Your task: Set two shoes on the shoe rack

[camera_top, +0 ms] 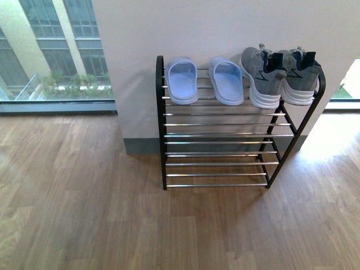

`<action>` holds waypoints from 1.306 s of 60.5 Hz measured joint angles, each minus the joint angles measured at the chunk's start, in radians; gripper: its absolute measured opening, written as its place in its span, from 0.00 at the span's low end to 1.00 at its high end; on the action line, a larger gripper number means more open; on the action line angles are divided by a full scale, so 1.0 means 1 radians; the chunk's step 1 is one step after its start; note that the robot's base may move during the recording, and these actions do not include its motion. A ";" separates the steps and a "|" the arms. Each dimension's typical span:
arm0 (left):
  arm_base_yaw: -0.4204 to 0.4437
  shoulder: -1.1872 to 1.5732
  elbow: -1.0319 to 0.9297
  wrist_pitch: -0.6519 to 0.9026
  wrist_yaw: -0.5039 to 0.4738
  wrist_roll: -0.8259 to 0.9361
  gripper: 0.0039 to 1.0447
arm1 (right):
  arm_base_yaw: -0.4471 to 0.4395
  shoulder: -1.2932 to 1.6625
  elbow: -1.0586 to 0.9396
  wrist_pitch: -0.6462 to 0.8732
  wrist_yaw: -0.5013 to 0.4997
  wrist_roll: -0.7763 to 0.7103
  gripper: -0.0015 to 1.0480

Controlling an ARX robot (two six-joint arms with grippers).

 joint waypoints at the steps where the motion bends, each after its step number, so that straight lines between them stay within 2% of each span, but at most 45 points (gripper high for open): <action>1: 0.000 0.000 0.000 0.000 0.000 0.000 0.91 | 0.000 0.000 0.000 0.000 0.000 0.000 0.91; 79: 0.000 0.000 0.000 0.000 0.000 0.000 0.91 | 0.000 0.000 0.000 0.000 -0.002 0.000 0.91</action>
